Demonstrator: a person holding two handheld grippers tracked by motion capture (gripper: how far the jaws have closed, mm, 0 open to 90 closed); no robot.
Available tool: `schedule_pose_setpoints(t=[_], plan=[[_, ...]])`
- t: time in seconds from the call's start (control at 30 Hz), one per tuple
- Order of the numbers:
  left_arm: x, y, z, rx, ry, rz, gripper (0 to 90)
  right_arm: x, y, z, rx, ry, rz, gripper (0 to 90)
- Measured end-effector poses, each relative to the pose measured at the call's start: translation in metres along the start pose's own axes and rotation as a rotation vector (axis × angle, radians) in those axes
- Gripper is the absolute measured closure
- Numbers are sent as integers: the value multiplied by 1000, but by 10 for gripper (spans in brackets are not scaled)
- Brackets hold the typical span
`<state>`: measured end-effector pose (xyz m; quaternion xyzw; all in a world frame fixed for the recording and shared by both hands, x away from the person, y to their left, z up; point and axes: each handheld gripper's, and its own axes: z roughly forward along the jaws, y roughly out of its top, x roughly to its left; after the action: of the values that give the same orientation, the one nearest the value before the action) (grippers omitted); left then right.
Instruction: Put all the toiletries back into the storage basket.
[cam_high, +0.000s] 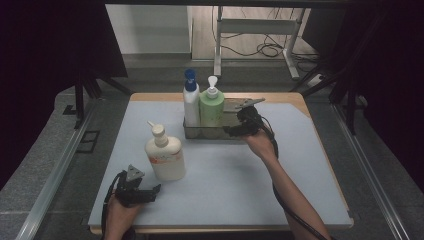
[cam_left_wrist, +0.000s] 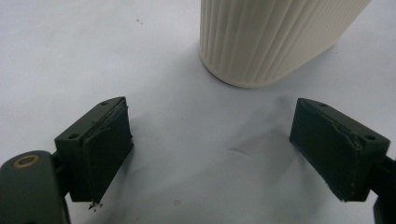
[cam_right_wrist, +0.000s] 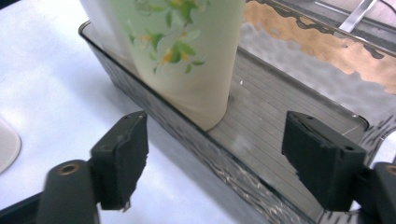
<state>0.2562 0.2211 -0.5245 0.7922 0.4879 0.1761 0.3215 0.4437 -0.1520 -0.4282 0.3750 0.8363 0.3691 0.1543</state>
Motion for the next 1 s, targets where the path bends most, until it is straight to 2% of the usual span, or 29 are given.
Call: schedule_pose_setpoints(t=[0.17, 0.37, 0.67, 1.0], plan=[[0, 0, 0, 0, 0, 0, 124, 5, -4, -9, 3, -6, -12, 142], [0, 0, 0, 0, 0, 0, 124, 11, -8, -23, -6, -5, -56, 128], [0, 0, 0, -1, 0, 0, 124, 19, -19, -39, -9, 0, -94, 41], [0, 0, 0, -1, 1, 1, 124, 24, -37, -54, -4, 15, -130, 9]])
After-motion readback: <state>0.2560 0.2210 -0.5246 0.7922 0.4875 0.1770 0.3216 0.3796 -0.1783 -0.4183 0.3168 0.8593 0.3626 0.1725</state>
